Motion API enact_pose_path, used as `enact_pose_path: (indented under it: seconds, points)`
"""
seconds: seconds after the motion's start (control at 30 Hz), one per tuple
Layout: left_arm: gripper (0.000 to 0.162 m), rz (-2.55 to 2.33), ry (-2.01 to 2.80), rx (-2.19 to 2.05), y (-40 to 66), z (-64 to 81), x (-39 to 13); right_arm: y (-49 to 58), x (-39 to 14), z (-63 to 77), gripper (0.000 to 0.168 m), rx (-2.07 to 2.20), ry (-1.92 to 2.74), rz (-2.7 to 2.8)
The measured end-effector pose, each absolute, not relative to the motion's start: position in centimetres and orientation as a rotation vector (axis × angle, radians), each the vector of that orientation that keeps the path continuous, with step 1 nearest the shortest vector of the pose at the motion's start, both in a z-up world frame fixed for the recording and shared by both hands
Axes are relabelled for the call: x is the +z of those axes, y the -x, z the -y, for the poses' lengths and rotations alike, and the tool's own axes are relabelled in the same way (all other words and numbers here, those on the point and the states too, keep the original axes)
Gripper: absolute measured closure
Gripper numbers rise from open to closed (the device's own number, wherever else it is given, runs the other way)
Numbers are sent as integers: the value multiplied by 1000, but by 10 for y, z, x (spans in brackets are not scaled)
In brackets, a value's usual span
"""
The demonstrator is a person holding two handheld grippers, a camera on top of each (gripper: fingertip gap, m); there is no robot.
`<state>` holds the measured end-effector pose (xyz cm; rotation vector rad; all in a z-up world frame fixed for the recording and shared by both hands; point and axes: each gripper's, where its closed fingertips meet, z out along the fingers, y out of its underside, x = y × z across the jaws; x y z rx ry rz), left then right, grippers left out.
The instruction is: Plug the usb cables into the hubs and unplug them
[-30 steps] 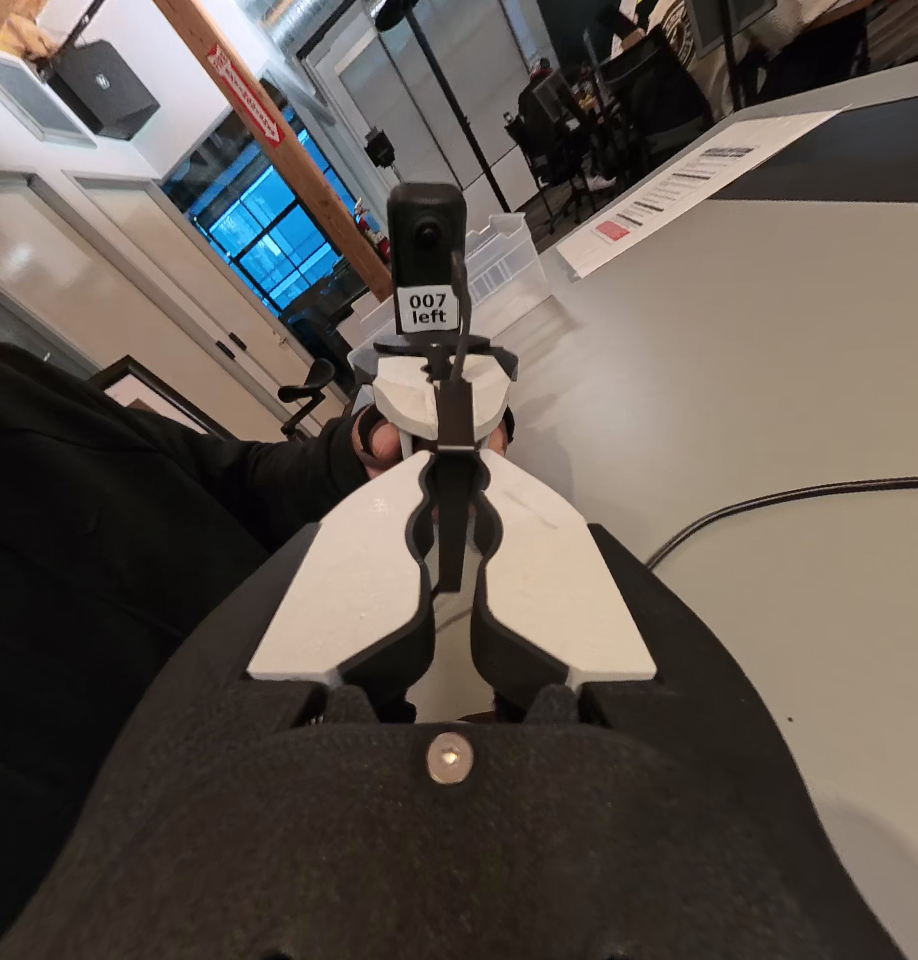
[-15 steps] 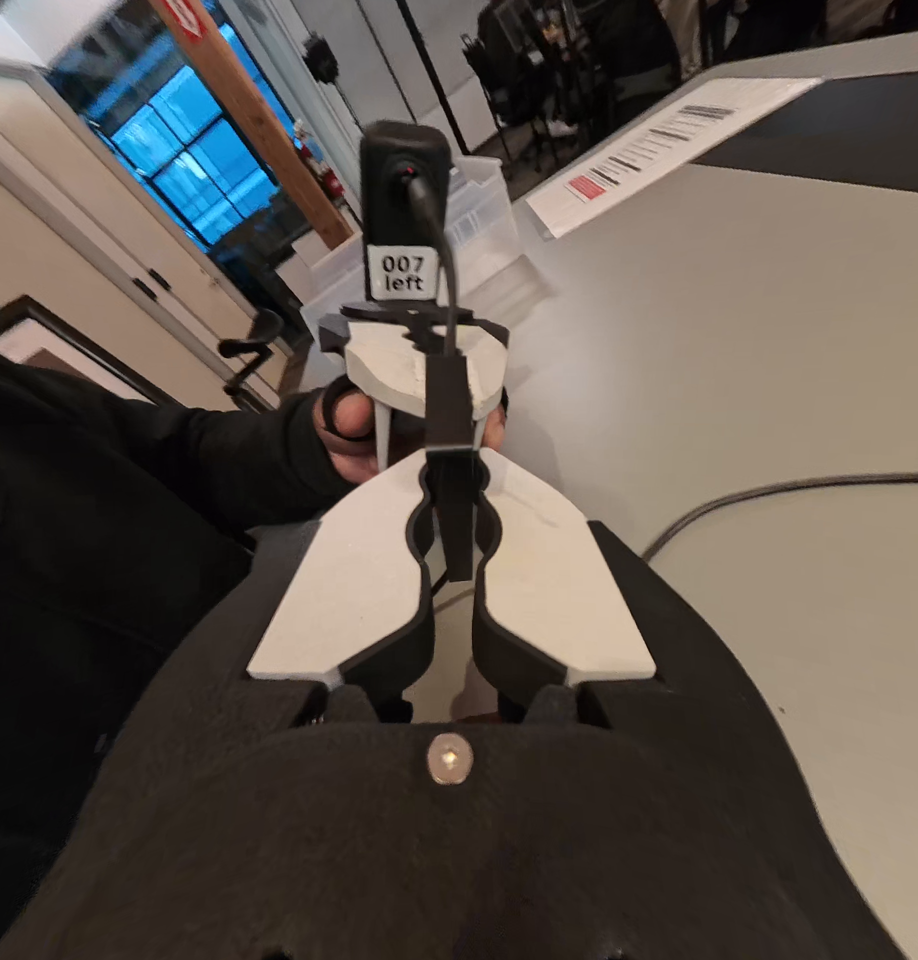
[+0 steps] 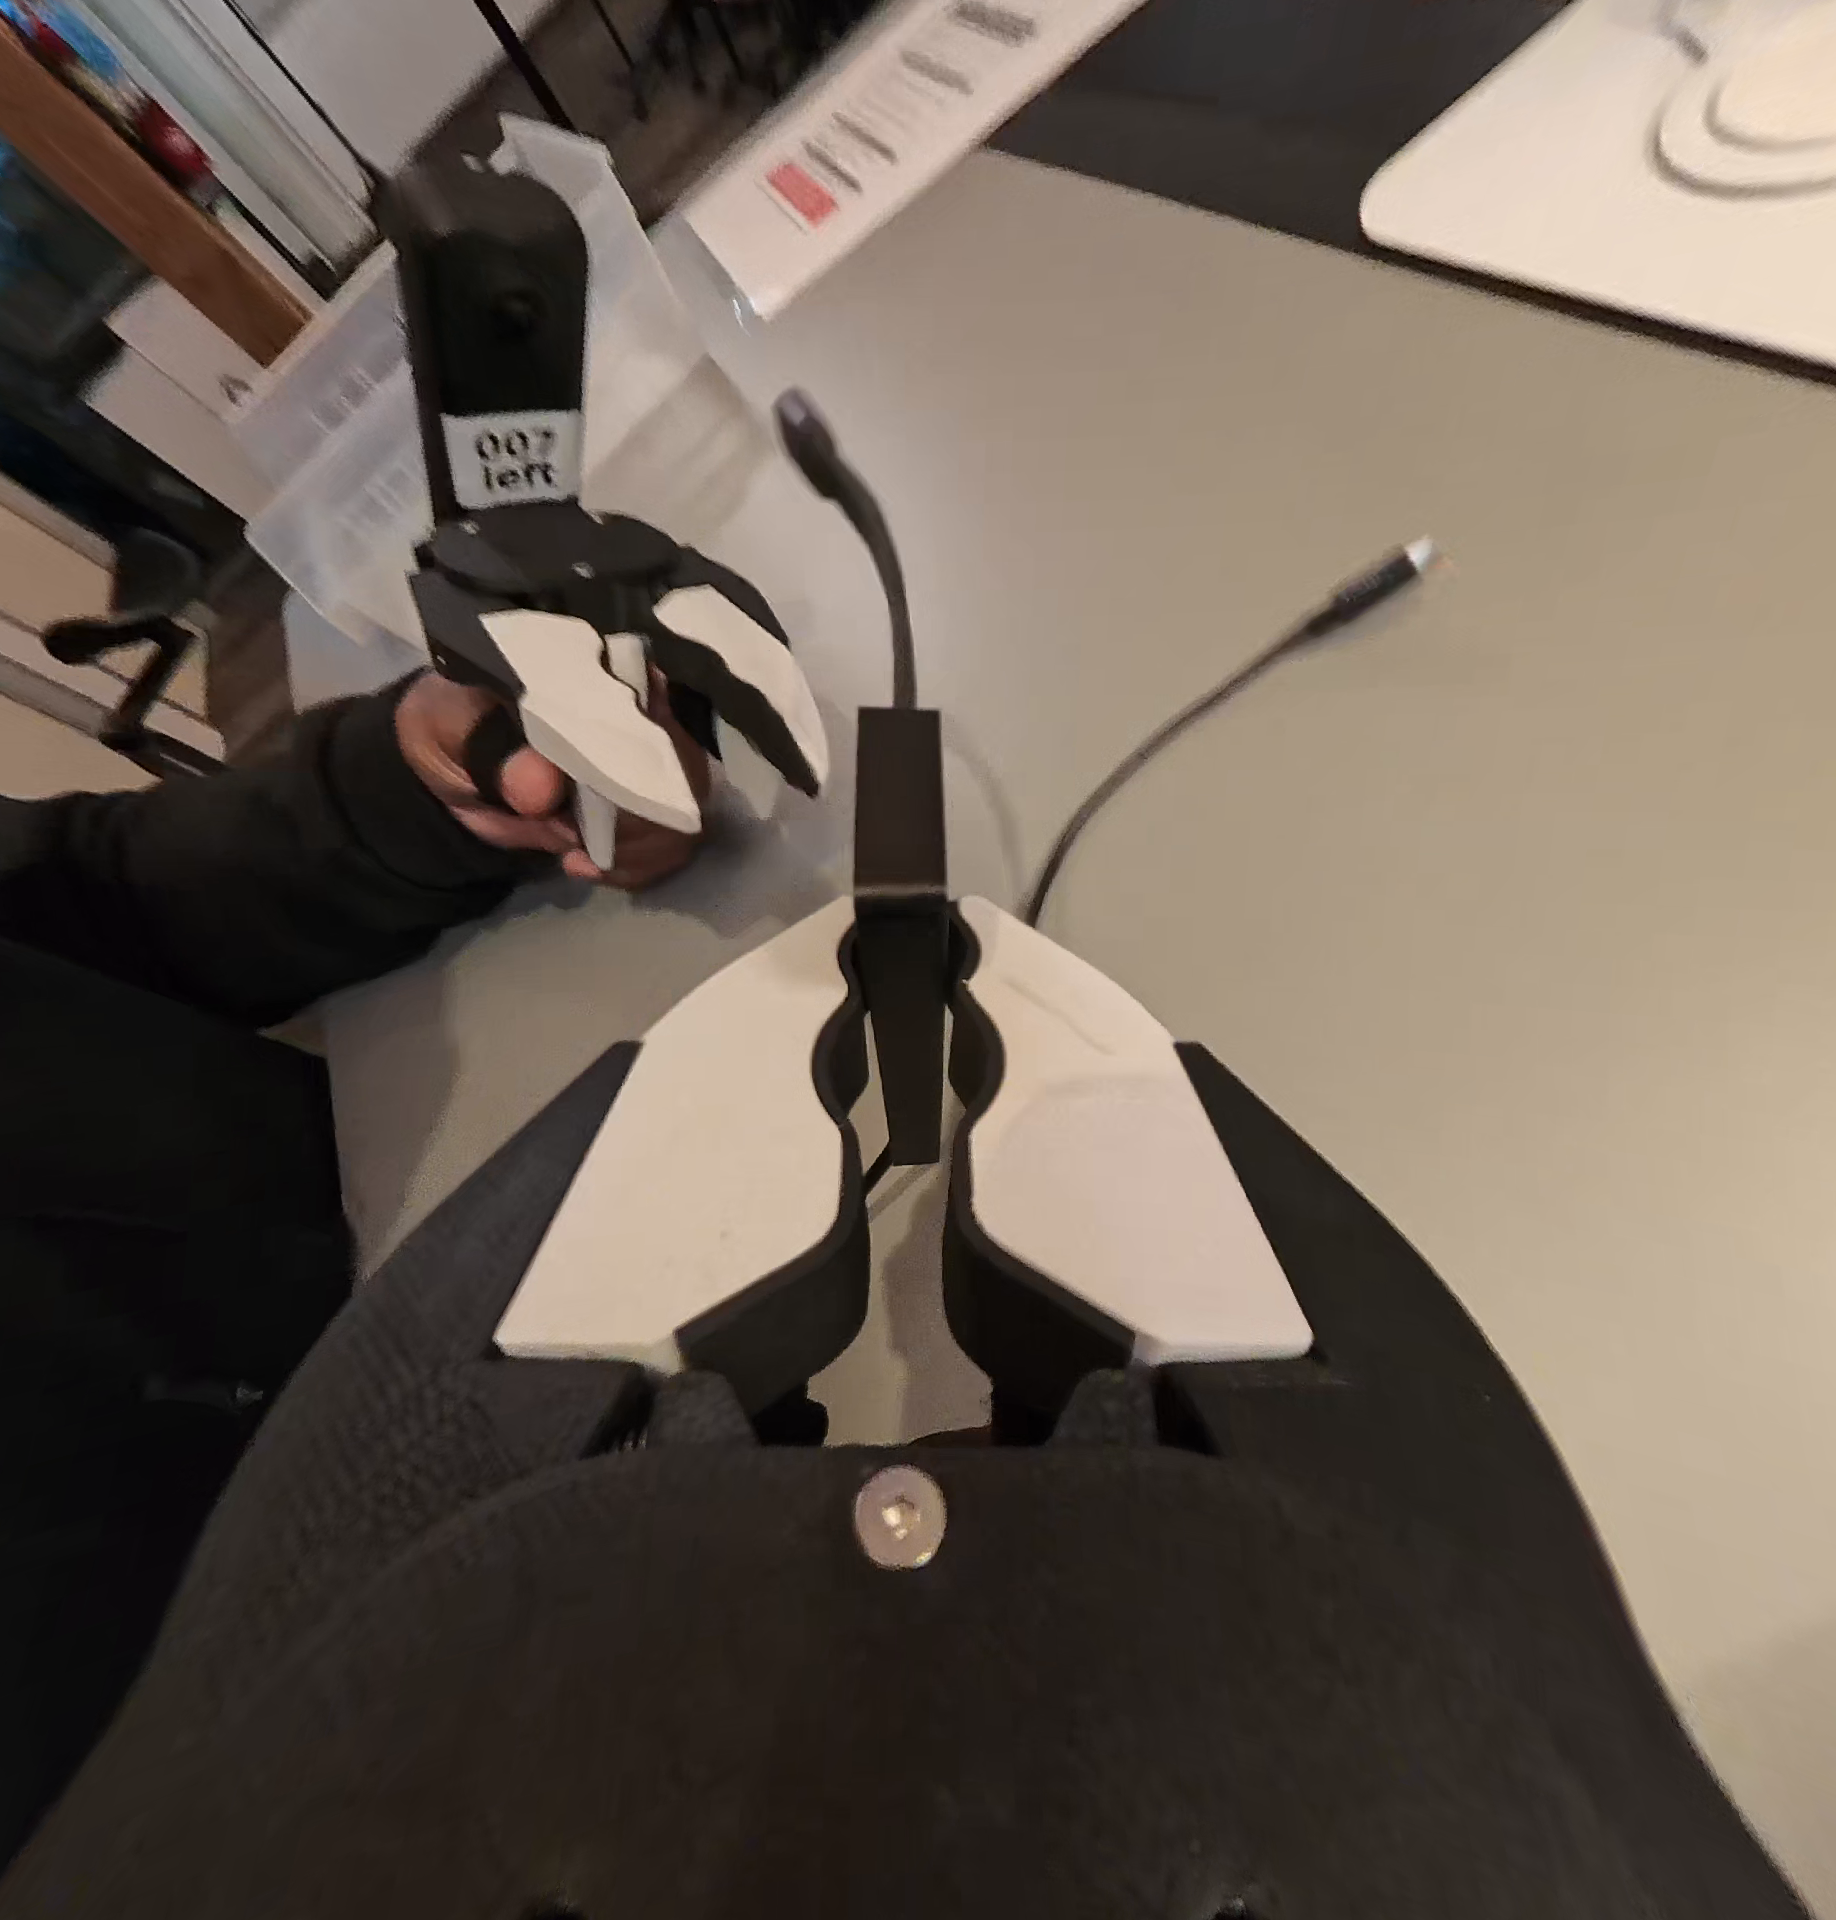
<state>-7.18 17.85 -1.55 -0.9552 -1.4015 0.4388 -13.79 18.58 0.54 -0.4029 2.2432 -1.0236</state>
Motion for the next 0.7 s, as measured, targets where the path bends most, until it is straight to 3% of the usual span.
enact_pose_path:
  seconds: [0.1,0.23,0.6,0.7]
  points:
    - [131,1421,984,439,72,-181,-19,157,12,-193,158,-1009,392,-2326]
    - [132,1430,1001,444,72,-183,-19,186,58,-205,158,-1144,411,-2390]
    - [133,1453,1028,439,72,-184,-26,317,286,-239,158,-1725,504,-2633]
    - [134,1456,1032,439,72,-184,-26,348,326,-252,158,-1807,438,-2684]
